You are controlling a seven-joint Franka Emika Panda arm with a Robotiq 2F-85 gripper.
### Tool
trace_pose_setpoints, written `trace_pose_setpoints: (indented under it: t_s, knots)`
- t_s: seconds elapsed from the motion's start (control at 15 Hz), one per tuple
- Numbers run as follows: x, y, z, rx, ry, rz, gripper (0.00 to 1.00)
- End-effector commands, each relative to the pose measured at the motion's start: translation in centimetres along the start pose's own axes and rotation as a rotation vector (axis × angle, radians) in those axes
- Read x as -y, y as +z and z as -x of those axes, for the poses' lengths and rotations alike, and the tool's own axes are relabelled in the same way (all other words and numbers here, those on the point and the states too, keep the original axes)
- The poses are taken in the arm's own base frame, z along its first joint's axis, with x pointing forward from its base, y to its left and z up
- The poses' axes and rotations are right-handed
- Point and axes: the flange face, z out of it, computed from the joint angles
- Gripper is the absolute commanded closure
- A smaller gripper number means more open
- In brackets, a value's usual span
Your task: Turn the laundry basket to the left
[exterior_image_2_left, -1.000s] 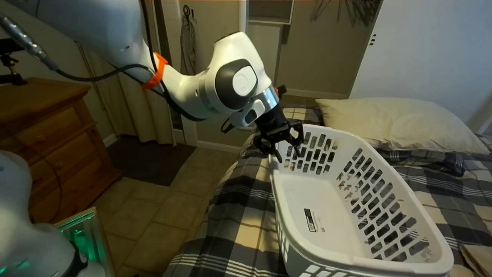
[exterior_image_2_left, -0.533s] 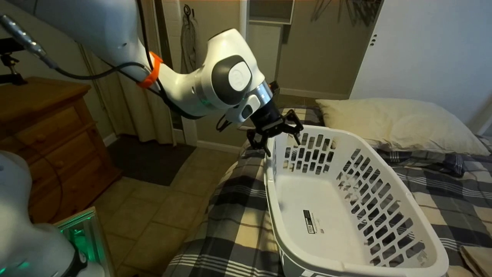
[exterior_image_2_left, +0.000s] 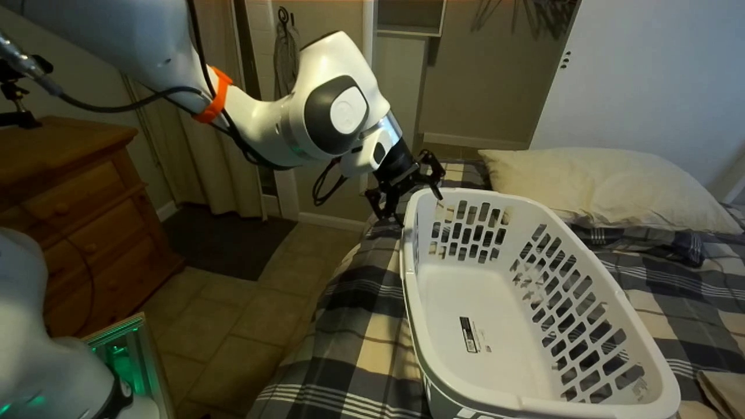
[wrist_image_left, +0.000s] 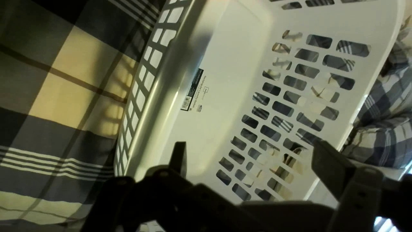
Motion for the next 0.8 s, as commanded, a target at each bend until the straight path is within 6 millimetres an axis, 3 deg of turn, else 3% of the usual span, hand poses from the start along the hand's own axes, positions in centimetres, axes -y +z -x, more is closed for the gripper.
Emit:
trace_pose_setpoints:
  t_s: [0.0, 0.73]
  knots:
    - [-0.7, -2.0, -0.5, 0.051, -0.161, 0.032, 0.0]
    - [2.0, -8.9, -9.7, 0.087, -0.716, 0.176, 0.0]
